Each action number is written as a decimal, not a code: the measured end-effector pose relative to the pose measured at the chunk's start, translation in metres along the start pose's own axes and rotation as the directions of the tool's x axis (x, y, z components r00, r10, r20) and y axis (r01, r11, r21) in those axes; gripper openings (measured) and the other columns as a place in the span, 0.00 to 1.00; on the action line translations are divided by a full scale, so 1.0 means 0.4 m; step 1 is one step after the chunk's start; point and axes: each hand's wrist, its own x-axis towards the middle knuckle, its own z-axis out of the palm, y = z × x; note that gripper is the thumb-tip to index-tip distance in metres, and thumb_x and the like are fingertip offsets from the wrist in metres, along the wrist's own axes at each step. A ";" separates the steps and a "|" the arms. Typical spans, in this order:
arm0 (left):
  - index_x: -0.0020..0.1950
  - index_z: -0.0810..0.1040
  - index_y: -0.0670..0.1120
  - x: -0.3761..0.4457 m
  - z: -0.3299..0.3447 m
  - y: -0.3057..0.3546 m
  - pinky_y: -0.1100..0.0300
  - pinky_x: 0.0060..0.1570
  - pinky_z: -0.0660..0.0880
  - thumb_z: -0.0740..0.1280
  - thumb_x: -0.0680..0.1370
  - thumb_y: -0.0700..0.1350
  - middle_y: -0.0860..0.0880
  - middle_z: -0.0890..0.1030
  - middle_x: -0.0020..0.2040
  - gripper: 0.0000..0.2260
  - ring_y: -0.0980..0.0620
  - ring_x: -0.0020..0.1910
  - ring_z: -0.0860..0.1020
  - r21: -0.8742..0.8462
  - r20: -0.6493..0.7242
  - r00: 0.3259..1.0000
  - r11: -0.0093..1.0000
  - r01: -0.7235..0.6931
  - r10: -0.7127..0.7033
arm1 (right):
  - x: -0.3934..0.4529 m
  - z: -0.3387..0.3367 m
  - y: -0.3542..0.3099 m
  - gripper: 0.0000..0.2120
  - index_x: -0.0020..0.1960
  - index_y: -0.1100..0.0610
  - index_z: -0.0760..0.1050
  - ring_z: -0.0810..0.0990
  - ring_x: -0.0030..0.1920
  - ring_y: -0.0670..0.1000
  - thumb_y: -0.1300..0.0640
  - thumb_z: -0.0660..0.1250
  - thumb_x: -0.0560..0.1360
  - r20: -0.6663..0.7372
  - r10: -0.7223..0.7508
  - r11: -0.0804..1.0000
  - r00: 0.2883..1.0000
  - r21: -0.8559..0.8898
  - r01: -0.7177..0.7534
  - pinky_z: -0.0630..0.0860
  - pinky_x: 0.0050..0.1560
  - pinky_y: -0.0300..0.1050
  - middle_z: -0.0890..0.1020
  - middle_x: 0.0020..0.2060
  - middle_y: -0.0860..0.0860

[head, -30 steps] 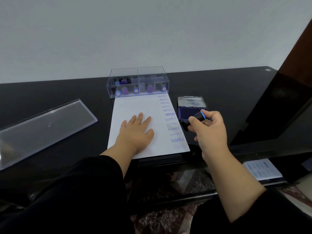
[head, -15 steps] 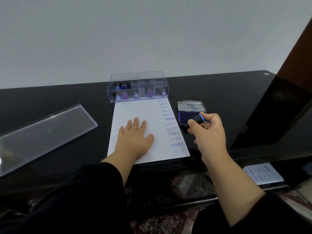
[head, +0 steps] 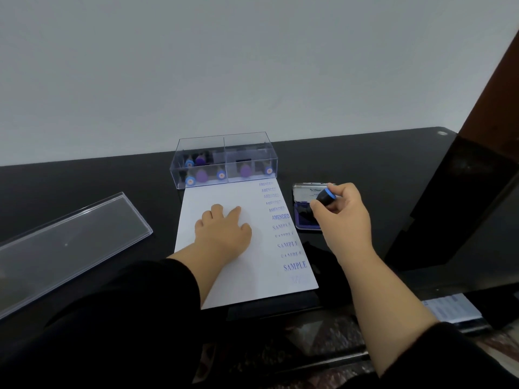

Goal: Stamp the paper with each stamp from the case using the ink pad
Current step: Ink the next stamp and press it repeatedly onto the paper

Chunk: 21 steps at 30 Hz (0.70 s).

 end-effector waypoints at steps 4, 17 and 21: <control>0.78 0.50 0.53 0.060 -0.015 0.002 0.49 0.72 0.51 0.48 0.82 0.54 0.45 0.50 0.77 0.24 0.43 0.74 0.52 0.001 0.008 0.999 1.000 0.031 -0.031 | 0.050 -0.005 0.012 0.13 0.58 0.48 0.69 0.76 0.37 0.41 0.57 0.66 0.76 -0.034 -0.023 0.991 0.999 -0.134 0.018 0.69 0.32 0.35 0.77 0.40 0.44; 0.78 0.46 0.54 0.101 0.030 -0.029 0.50 0.74 0.42 0.47 0.81 0.56 0.47 0.44 0.79 0.25 0.47 0.77 0.44 -0.041 -0.103 0.995 0.999 0.013 -0.017 | 0.113 0.025 0.019 0.14 0.63 0.49 0.68 0.75 0.42 0.51 0.55 0.61 0.79 0.065 -0.127 0.774 0.990 -0.617 0.140 0.71 0.36 0.44 0.75 0.45 0.48; 0.78 0.46 0.54 0.101 0.028 -0.032 0.50 0.74 0.41 0.46 0.82 0.56 0.47 0.43 0.79 0.25 0.48 0.77 0.43 -0.042 -0.093 0.995 0.999 0.016 -0.019 | 0.100 0.032 0.017 0.12 0.62 0.49 0.68 0.76 0.43 0.54 0.56 0.60 0.79 0.088 -0.090 0.757 0.992 -0.641 0.125 0.77 0.40 0.50 0.73 0.42 0.47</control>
